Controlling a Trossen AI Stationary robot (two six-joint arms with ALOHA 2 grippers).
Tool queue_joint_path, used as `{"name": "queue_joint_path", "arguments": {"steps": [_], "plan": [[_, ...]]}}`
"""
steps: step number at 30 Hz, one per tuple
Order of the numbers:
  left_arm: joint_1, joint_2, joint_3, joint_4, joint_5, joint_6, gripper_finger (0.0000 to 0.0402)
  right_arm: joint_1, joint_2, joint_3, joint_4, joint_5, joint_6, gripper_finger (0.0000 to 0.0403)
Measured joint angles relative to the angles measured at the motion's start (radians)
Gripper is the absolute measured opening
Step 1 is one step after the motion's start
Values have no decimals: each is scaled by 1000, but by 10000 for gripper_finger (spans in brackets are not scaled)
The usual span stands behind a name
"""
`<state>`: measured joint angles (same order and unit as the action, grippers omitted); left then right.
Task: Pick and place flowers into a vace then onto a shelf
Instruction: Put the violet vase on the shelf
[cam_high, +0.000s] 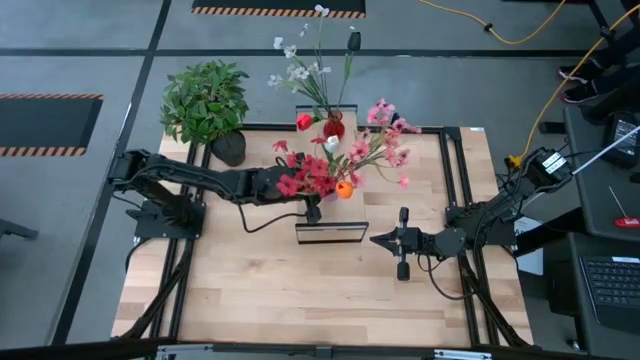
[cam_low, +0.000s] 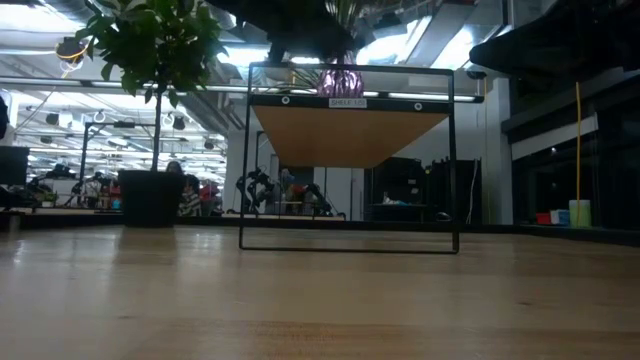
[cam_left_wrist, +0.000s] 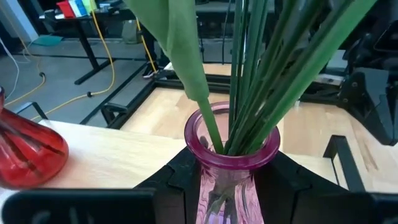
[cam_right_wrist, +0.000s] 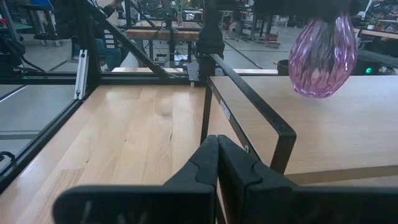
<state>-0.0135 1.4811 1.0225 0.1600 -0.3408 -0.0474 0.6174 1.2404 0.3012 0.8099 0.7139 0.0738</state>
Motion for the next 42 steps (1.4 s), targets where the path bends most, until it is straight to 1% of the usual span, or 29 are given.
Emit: {"name": "queue_joint_path", "arguments": {"steps": [9,16,18,20,21,23,32,38,42], "plan": [[0,8,0,2,-4,-10,109,0,0,0,0,0,0,9],[0,8,-1,37,-7,-9,109,0,0,0,1,0,0,9],[0,8,-5,88,-7,6,109,0,0,0,1,0,0,9],[0,8,-35,186,-4,24,109,0,0,0,1,0,0,9],[1,8,-56,227,6,25,109,0,0,0,1,0,0,9],[8,8,-88,252,43,23,109,0,0,0,1,0,1,9],[18,8,-102,238,53,-1,109,0,0,0,1,0,1,9],[18,8,-102,179,55,-9,109,0,0,0,1,0,0,9],[16,7,-103,170,52,-18,109,0,0,0,1,0,0,9]]}}
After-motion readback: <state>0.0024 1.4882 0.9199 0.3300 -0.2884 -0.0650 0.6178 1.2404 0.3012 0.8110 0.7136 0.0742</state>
